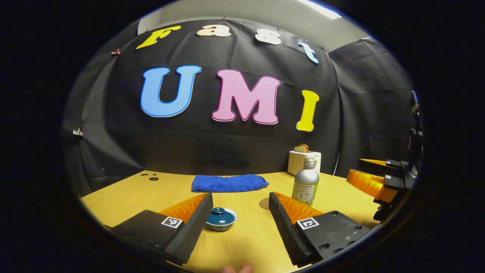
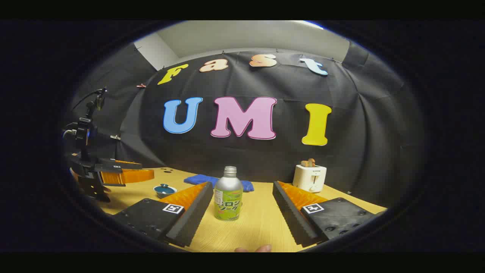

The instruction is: Open the teacup lid with one hand, grasp the water bottle and pour water into the teacup with the other hand; after pouring, place the water bottle on the coaster and then close the teacup lid.

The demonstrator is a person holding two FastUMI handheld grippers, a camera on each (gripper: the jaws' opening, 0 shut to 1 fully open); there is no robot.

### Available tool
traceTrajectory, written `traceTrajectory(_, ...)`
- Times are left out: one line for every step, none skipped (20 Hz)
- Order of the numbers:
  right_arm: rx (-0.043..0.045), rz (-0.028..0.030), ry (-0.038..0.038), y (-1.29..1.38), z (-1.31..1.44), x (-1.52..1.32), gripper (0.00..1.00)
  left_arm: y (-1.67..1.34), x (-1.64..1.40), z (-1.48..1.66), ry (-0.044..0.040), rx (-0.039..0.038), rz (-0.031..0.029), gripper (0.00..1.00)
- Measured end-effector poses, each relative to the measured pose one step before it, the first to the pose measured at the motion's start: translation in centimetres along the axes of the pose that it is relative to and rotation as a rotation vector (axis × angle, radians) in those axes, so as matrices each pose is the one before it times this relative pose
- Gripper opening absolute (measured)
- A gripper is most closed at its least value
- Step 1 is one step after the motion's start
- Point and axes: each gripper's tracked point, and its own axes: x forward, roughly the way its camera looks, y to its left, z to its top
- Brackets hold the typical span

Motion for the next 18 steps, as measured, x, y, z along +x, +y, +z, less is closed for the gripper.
traceTrajectory(0.00269,-0.00199,0.003,0.014,-0.183,-0.043,0.98,-0.199,0.096,-0.355,0.00631,-0.00545,-0.01532,0.94)
traceTrajectory(0.00431,-0.00127,0.00155,0.021,-0.09,-0.192,0.99,-0.127,0.141,-0.381,0.01213,-0.01031,-0.00952,0.94)
traceTrajectory(0.00324,-0.00041,0.00011,-0.076,-0.061,-0.065,0.98,0.038,0.181,-0.469,0.01065,-0.00925,0.00062,0.94)
traceTrajectory(-0.00069,-0.0025,-0.00126,-0.093,-0.001,-0.071,0.98,0.225,0.099,-0.079,0.00252,-0.00598,0.00771,0.94)
traceTrajectory(-0.00359,0.00002,-0.00144,-0.024,0.081,-0.057,0.98,0.201,-0.104,-0.1,-0.00281,-0.0027,0.00996,0.94)
traceTrajectory(-0.00537,-0.00057,-0.0009,-0.04,0.091,0.004,0.97,0.322,-0.033,0.147,-0.00541,-0.00218,0.0108,0.94)
traceTrajectory(-0.00315,-0.00131,-0.00104,-0.123,-0.059,0.014,0.98,0.224,0.106,-0.018,-0.0021,-0.00389,0.00947,0.94)
traceTrajectory(0.00142,-0.0004,-0.00294,-0.076,0.046,-0.007,0.98,0.247,0.08,0.051,-0.00297,-0.00356,0.00702,0.94)
traceTrajectory(0.00443,-0.00018,-0.00378,-0.072,-0.022,-0.021,0.98,0.122,0.01,-0.216,-0.0004,-0.00373,0.0033,0.94)
traceTrajectory(0.00471,0.0011,-0.00214,0.058,-0.005,0.03,0.97,0.042,0.077,-0.091,0.00251,-0.00213,0.00169,0.94)
traceTrajectory(0.00126,0.00115,0.00027,-0.018,-0.136,0.005,0.97,0.177,0.117,-0.257,0.00247,-0.00083,0.00776,0.94)
traceTrajectory(-0.00175,0.00057,0.00335,-0.061,-0.196,-0.073,0.98,0.227,0.114,-0.038,-0.00082,-0.00053,0.00928,0.94)
traceTrajectory(-0.00306,0.00083,0.00205,-0.005,-0.062,0.018,0.98,0.287,0.064,-0.029,-0.0047,-0.00293,0.01532,0.94)
traceTrajectory(-0.0021,0.00085,0.00408,-0.061,-0.133,-0.03,0.98,0.225,0.127,0.05,-0.00266,-0.00204,0.01092,0.94)
traceTrajectory(0.0023,0.00362,0.00306,0.032,-0.135,-0.024,0.98,0.04,0.118,-0.227,0.00132,0.00268,0.00585,0.94)
traceTrajectory(0.00539,0.00733,0.00022,0.161,-0.132,0.096,0.99,0.077,0.18,-0.199,0.00395,0.00977,0.00372,0.94)
traceTrajectory(0.00506,0.00845,0.00286,0.186,-0.224,0.285,0.97,0.178,0.253,-0.213,0.00328,0.01331,0.00572,0.94)
traceTrajectory(0.00339,0.01017,0.00001,0.213,-0.134,0.32,0.96,0.18,0.364,-0.156,0.00577,0.0111,0.00602,0.94)
